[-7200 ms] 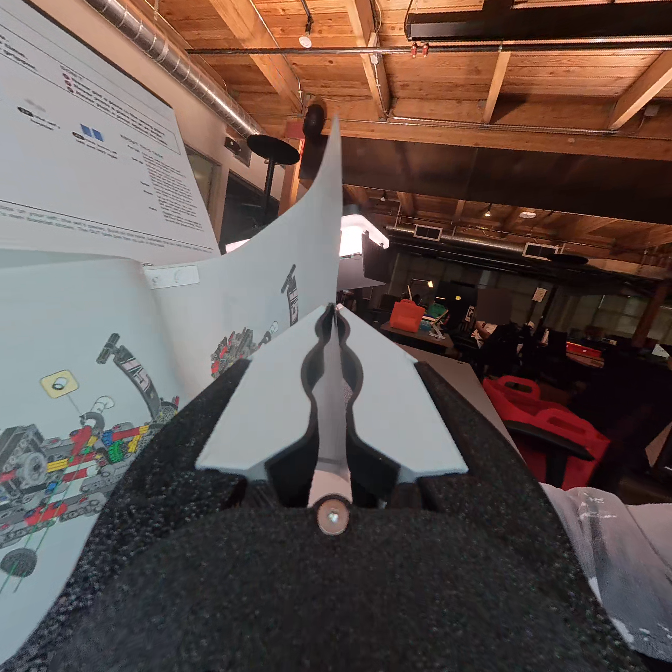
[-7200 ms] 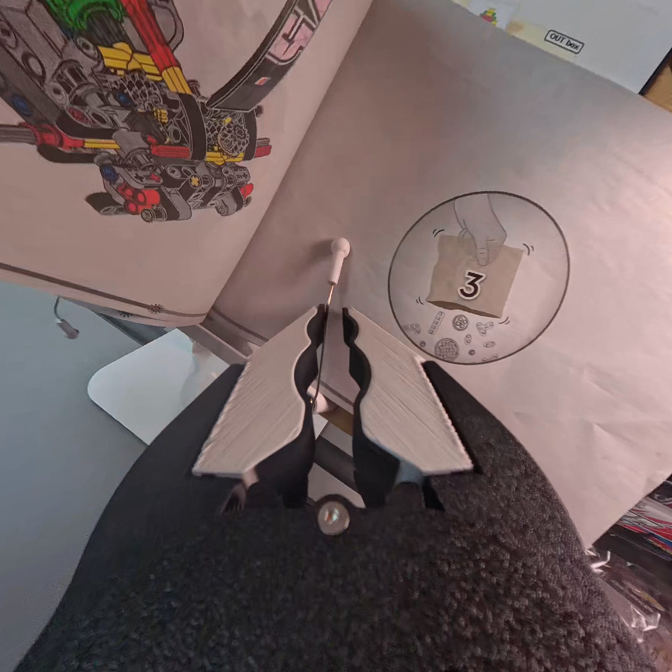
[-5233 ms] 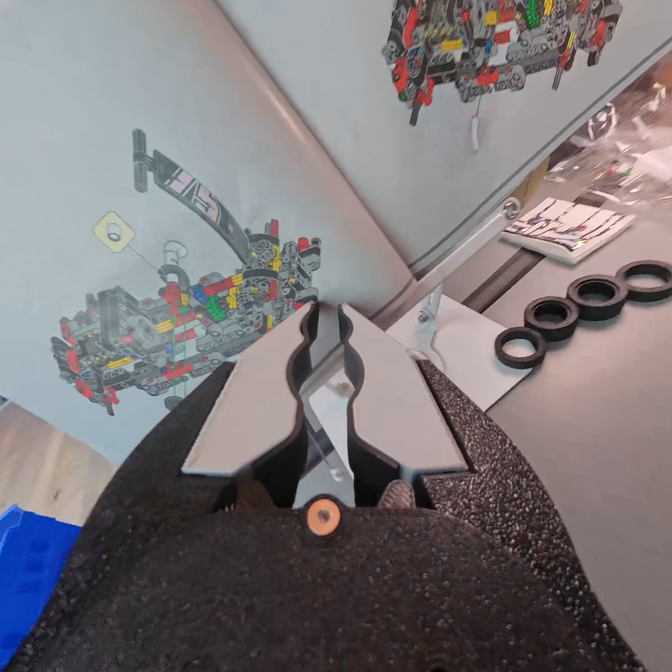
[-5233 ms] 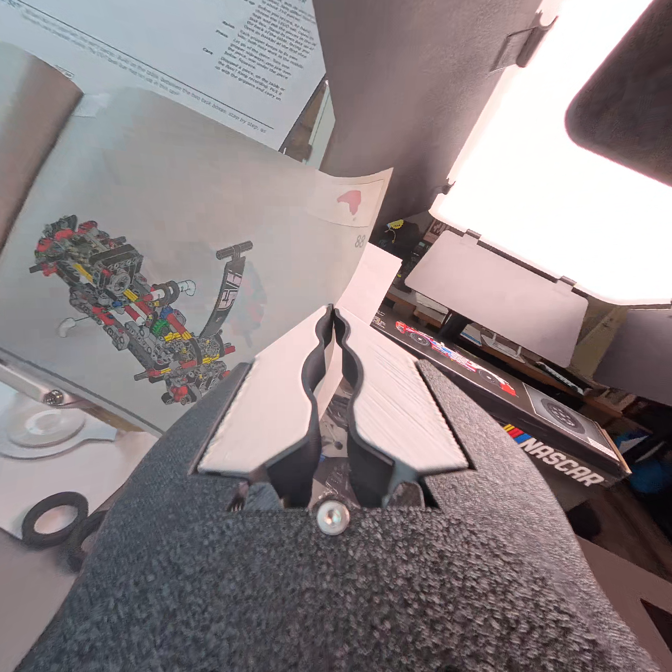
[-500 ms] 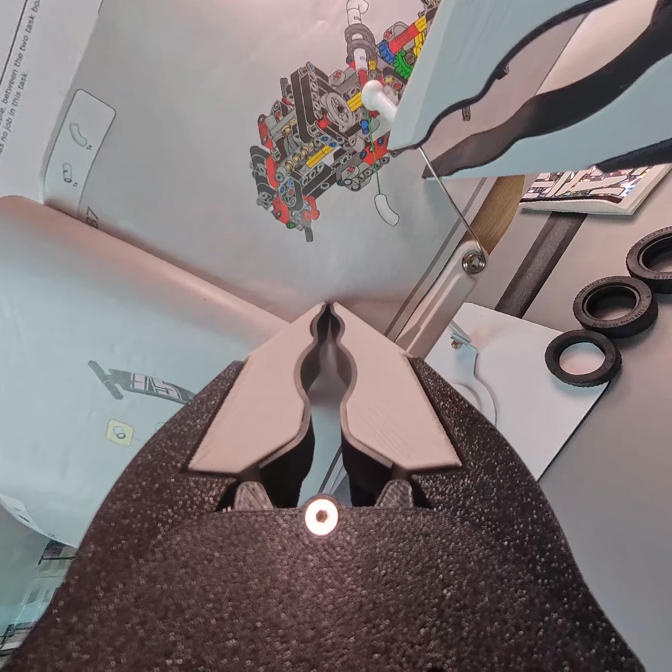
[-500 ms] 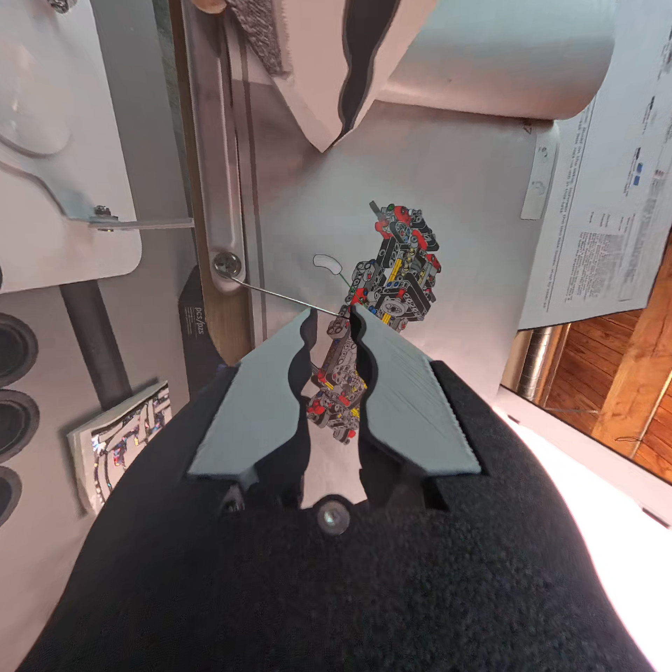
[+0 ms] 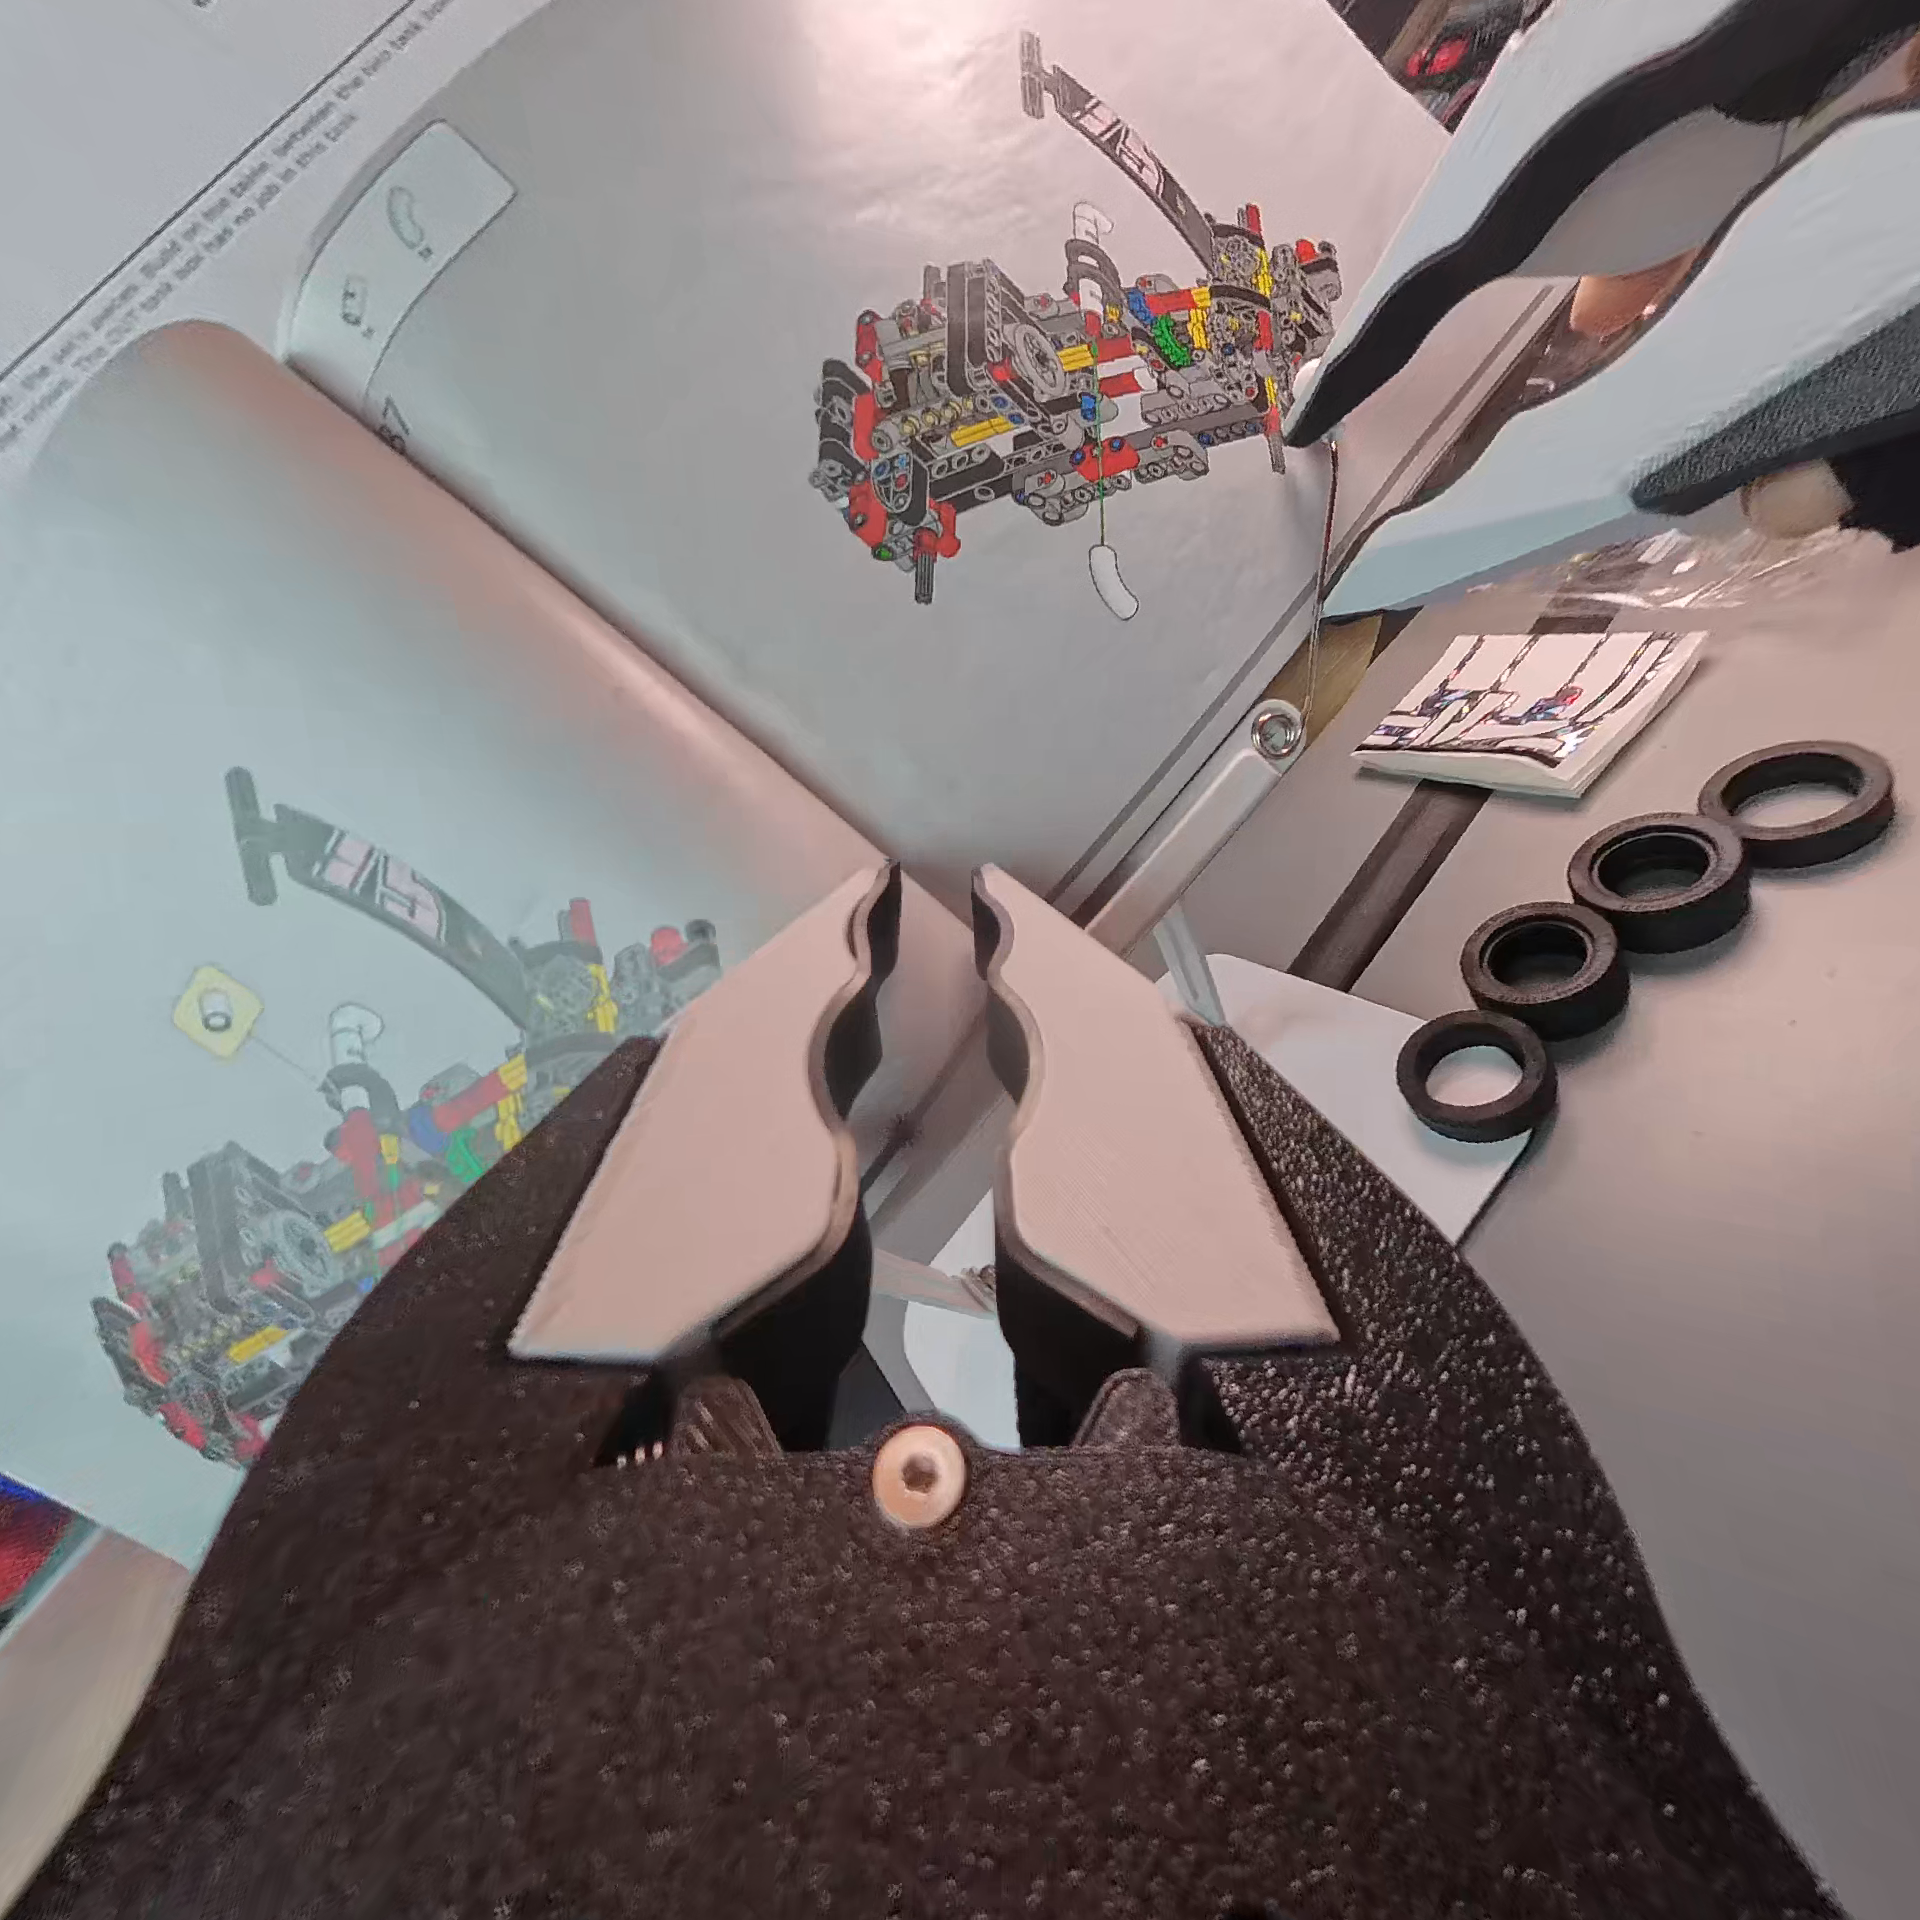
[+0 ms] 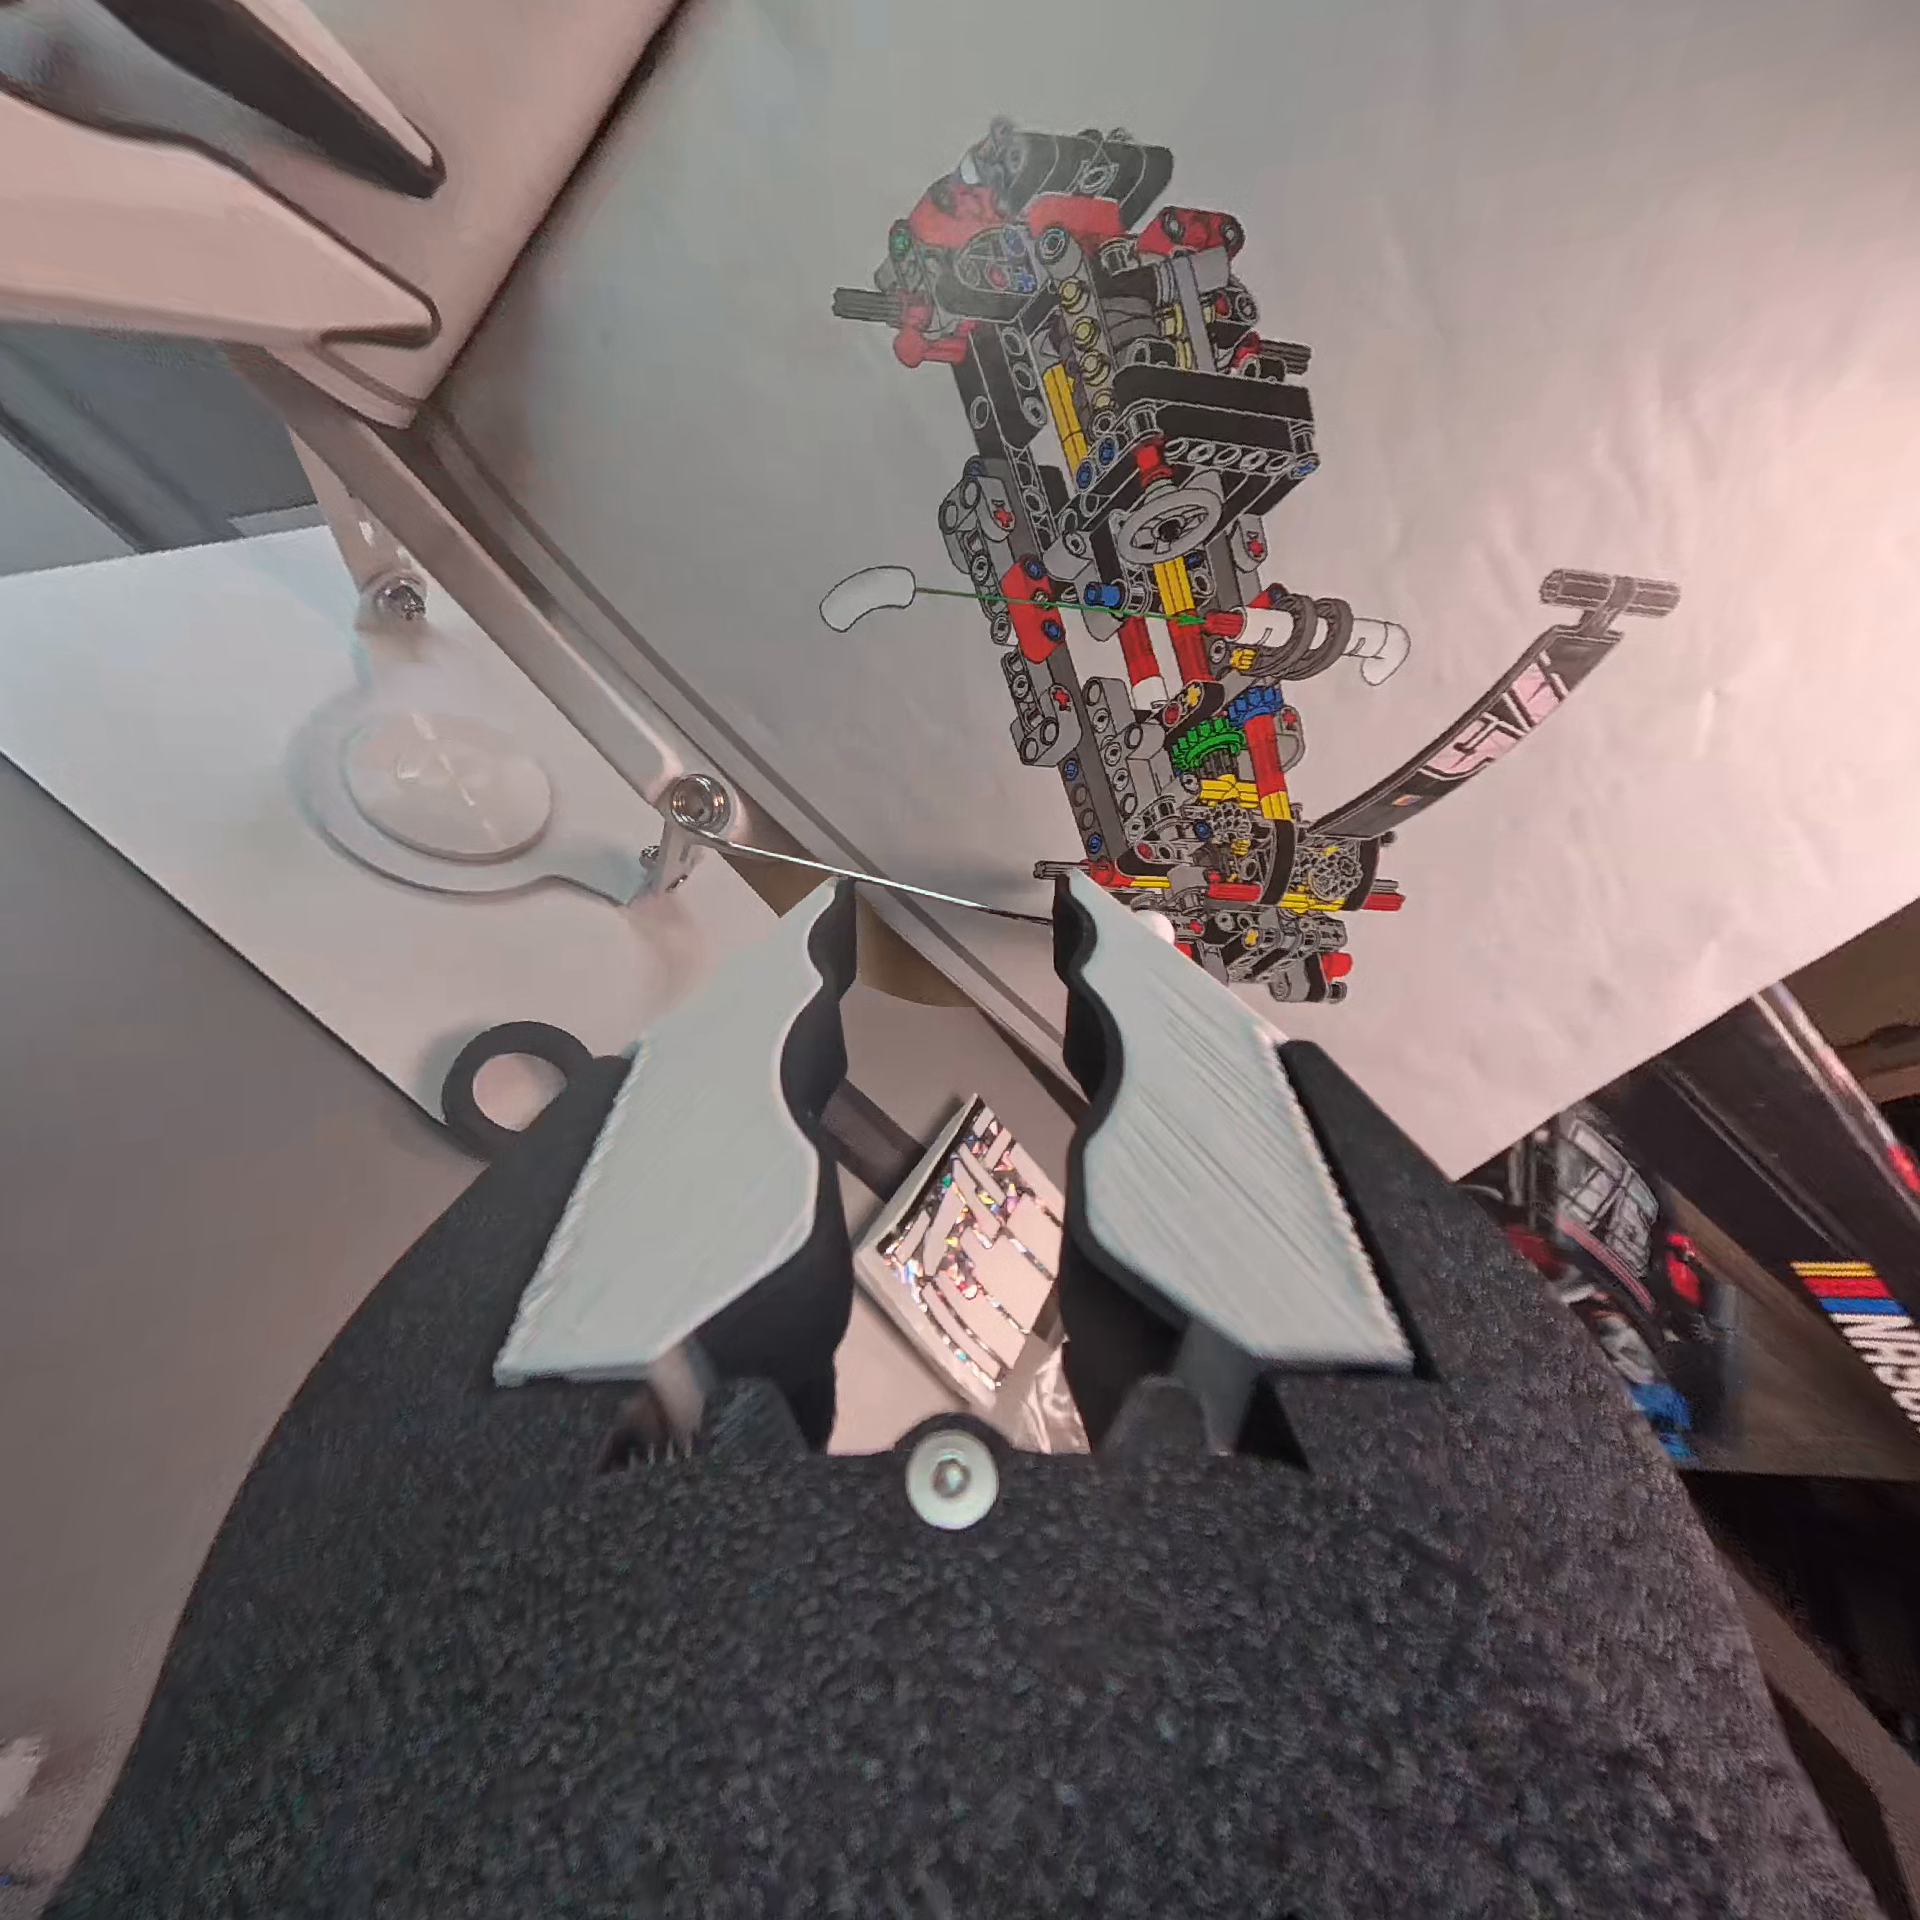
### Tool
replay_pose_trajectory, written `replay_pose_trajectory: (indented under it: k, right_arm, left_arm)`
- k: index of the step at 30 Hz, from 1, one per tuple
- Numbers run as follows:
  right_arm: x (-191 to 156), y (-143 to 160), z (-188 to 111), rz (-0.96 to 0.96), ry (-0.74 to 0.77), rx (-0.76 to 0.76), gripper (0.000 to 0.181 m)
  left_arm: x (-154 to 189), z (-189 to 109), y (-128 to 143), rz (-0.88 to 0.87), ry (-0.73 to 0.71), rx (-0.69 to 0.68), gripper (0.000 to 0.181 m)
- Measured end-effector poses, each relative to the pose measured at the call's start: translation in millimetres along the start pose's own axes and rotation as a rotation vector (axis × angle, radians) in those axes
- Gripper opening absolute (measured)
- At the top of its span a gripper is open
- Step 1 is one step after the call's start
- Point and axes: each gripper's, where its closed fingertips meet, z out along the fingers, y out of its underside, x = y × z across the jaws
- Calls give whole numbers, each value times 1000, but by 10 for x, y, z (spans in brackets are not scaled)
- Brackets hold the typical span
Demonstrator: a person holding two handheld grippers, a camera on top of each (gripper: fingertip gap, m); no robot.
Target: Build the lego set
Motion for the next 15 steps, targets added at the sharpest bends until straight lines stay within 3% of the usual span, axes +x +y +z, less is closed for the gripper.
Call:
replay_pose_trajectory:
  k: [2,4,9,11,12,13,15]
  right_arm:
    - [51,-62,-27,-204,84,31,46]
    - [39,-153,-41,-530,171,59,45]
    - [-39,-285,-67,-1020,221,116,46]
    - [-29,-343,-112,-1095,213,155,52]
    - [6,-470,-187,-1087,251,221,31]
    - [50,-604,-276,-1079,285,282,20]
    - [155,-695,-332,-935,259,263,31]
  left_arm:
    - [2,-63,18,-75,28,12,14]
    - [4,-80,32,-126,53,15,16]
    - [-2,-65,38,-160,70,10,14]
    - [4,-60,41,-166,68,11,14]
    - [7,-57,41,-169,67,11,15]
    - [10,-56,40,-170,67,11,14]
    - [8,-54,36,-173,66,11,13]
